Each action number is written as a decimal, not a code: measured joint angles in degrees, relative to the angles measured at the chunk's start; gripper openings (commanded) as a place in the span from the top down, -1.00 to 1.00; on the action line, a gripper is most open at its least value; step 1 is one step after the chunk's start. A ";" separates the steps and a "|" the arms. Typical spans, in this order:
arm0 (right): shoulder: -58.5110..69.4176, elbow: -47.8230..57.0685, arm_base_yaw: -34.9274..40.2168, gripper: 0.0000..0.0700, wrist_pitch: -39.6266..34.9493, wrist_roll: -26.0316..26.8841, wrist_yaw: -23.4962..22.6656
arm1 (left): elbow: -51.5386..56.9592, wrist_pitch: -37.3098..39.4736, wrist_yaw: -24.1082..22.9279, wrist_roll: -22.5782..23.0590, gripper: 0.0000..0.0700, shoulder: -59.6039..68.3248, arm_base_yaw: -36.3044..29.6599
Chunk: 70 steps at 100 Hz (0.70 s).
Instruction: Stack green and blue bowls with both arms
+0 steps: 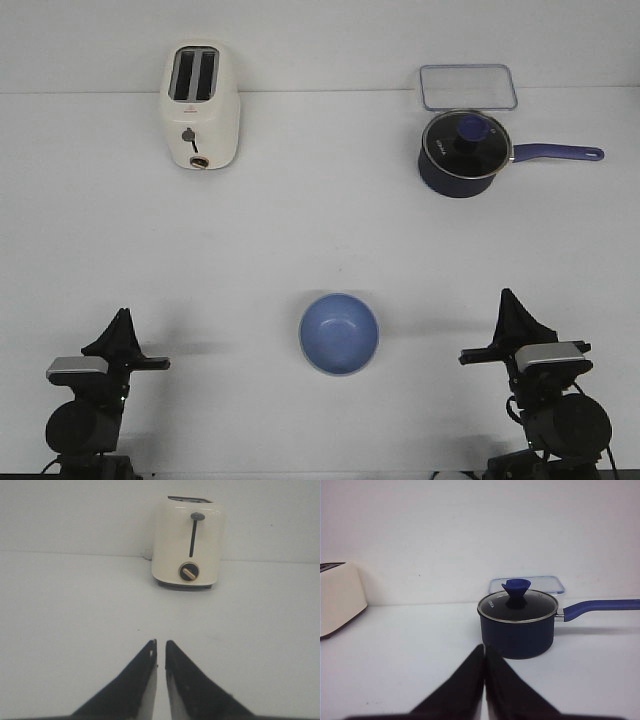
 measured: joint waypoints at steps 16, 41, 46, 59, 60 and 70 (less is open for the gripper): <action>0.02 0.00 0.00 1.00 -0.02 0.00 0.00 | -0.15 -0.94 0.00 0.09 0.96 -0.02 0.00; 0.02 0.00 0.00 1.00 0.00 0.00 0.00 | -0.15 -1.01 0.00 0.22 0.96 -0.02 0.00; 0.02 0.00 0.00 1.00 0.00 0.00 0.00 | -0.15 -1.01 0.00 0.22 0.96 -0.02 0.00; 0.02 0.00 0.00 1.00 0.00 0.00 0.00 | -0.15 -1.01 0.00 0.22 0.96 -0.02 0.00; 0.02 0.00 0.00 1.00 0.00 0.00 0.00 | -0.15 -1.01 0.00 0.22 0.96 -0.02 0.00; 0.02 0.00 0.00 1.00 0.00 0.00 0.00 | -0.15 -1.01 0.00 0.22 0.96 -0.02 0.00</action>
